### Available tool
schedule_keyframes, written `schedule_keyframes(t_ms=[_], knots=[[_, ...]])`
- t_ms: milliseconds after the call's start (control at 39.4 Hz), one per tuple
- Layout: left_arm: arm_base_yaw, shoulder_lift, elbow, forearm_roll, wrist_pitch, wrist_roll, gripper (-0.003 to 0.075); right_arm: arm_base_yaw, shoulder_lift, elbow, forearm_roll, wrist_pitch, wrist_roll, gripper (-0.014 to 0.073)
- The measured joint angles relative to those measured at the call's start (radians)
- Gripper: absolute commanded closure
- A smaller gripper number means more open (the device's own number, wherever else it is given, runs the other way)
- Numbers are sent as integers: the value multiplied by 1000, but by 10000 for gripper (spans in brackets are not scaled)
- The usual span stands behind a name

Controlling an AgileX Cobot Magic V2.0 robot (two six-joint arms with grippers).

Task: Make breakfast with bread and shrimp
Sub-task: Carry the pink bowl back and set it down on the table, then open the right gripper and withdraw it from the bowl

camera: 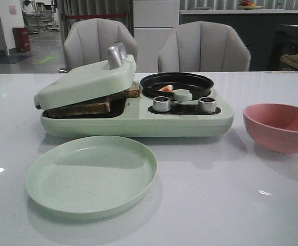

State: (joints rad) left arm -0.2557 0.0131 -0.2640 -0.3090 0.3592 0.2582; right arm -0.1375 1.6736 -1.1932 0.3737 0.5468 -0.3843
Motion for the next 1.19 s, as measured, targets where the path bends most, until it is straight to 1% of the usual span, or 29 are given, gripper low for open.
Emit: schedule_keyframes(t_ms=[178, 482, 583, 660, 761, 1015, 1091, 1192], knots=[[0, 0, 0, 0, 0, 0, 606, 70, -158, 0, -64, -9, -13, 153], [0, 0, 0, 0, 0, 0, 606, 156, -390, 9, -80, -18, -17, 153], [0, 0, 0, 0, 0, 0, 607, 202, -466, 44, -80, -44, -17, 153], [0, 0, 0, 0, 0, 0, 607, 244, -534, 101, -80, -91, -17, 153], [0, 0, 0, 0, 0, 0, 606, 276, -624, 195, -76, -167, -17, 153], [0, 0, 0, 0, 0, 0, 607, 372, -891, 488, -14, -460, -17, 153], [0, 0, 0, 0, 0, 0, 606, 406, -971, 570, -7, -515, -17, 153], [0, 0, 0, 0, 0, 0, 606, 433, -1073, 666, -6, -537, -17, 153]])
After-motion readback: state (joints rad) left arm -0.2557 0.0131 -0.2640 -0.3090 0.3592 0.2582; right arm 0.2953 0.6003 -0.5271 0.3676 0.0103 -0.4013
